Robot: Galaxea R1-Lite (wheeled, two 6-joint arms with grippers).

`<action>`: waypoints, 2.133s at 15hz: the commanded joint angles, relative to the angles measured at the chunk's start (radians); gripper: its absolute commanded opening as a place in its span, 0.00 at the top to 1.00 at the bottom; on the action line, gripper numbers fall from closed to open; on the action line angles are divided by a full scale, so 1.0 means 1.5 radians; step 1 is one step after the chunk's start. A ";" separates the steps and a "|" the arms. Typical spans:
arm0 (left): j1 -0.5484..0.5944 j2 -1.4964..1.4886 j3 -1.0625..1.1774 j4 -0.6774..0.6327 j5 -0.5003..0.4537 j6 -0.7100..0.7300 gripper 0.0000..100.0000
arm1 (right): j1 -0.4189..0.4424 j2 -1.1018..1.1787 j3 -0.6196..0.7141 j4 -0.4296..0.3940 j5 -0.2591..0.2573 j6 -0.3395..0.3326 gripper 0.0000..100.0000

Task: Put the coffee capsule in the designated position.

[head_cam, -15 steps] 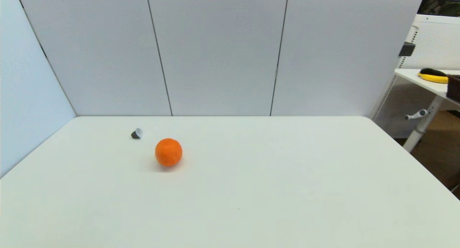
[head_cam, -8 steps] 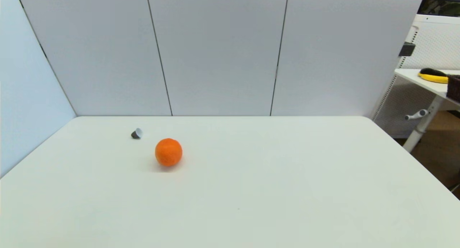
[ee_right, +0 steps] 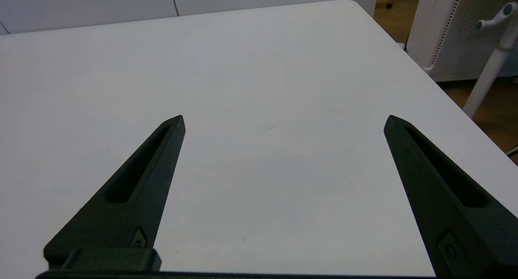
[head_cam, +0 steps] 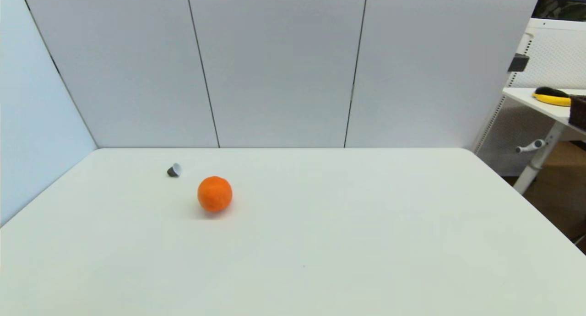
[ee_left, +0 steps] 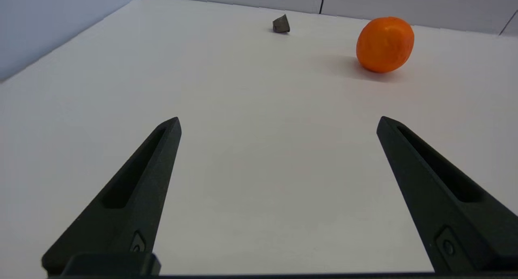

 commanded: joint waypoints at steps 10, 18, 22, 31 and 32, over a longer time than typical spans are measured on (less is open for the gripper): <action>-0.012 0.545 -0.441 -0.040 0.080 0.053 0.00 | 0.000 0.001 0.001 0.000 0.000 0.000 0.00; 0.022 0.965 -0.893 0.021 0.059 0.065 0.00 | 0.000 0.001 0.001 0.000 0.000 0.000 0.00; 0.081 1.164 -1.120 0.048 -0.195 0.100 0.00 | 0.000 0.001 0.001 0.000 0.000 0.000 0.00; 0.155 1.468 -1.297 0.049 -0.819 0.289 0.00 | 0.000 0.001 0.001 0.000 0.000 0.000 0.00; 0.156 1.498 -1.294 0.049 -0.866 0.332 0.00 | 0.000 0.001 0.001 0.000 0.000 0.000 0.00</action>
